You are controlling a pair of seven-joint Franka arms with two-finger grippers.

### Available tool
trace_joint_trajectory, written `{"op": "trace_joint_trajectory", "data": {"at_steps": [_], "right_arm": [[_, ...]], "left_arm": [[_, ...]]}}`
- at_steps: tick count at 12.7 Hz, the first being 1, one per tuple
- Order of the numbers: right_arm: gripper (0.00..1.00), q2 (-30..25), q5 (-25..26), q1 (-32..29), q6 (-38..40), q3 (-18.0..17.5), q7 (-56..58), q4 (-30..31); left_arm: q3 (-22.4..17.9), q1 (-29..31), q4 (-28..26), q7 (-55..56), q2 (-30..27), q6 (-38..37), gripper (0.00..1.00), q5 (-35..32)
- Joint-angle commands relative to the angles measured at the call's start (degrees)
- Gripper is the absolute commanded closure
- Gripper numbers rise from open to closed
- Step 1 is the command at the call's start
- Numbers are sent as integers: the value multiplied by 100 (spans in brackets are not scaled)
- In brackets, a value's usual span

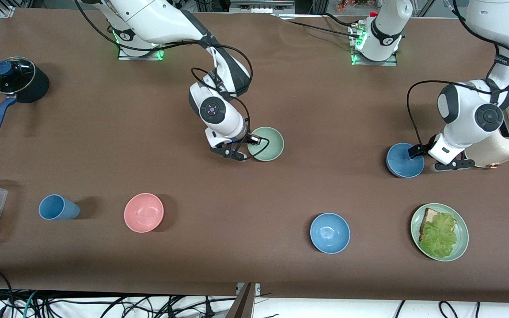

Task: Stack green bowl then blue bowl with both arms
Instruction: 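Release the green bowl and retract the right gripper while the left lifts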

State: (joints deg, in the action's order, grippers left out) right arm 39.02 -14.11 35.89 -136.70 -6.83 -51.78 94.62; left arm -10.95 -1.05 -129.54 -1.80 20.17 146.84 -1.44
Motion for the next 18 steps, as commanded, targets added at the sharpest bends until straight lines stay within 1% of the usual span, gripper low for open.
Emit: {"op": "trace_joint_trajectory", "data": {"at_steps": [1,2,3,4,5,7,8,9,12,14,15,16,17,18], "right_arm": [[0,-218,136,14,615,294,27,-451],[0,-298,232,14,1080,470,114,-705],[0,-394,390,14,1545,620,455,-986],[0,-491,461,6,1898,786,937,-1146],[0,-640,462,-55,2154,1014,1472,-1182],[0,-912,462,-170,2794,1515,3007,-1182],[0,-1027,453,-179,3172,1848,3738,-1182],[0,-1124,453,-179,3428,2226,4180,-1182],[0,-1492,427,-188,3974,3123,5069,-1182],[0,-1695,365,-188,4422,3669,5589,-1182],[0,-1835,365,-188,4563,3854,5634,-1182],[0,-1976,374,-205,4617,3969,5635,-1182],[0,-2108,374,-379,4626,3935,5626,-1182],[0,-2205,417,-494,4696,3909,5626,-1182]], "left_arm": [[23,-9,157,-75,136,55,24,152],[31,-18,157,-84,136,46,50,187],[31,-27,148,-92,145,38,67,222],[31,-27,148,-101,162,38,69,223],[31,-45,139,-101,171,38,82,231],[40,-62,148,-92,171,11,100,232],[40,-88,139,-84,171,11,100,240],[40,-89,148,-75,145,2,100,240],[58,-89,139,-66,101,-24,100,249],[75,-80,148,-110,-222,-452,100,625],[119,-80,148,-136,-511,-724,100,740],[328,-80,157,-171,-749,-1006,100,863],[461,-89,209,-163,-908,-1235,100,951],[645,-89,366,-154,-936,-1498,100,1083]]}}
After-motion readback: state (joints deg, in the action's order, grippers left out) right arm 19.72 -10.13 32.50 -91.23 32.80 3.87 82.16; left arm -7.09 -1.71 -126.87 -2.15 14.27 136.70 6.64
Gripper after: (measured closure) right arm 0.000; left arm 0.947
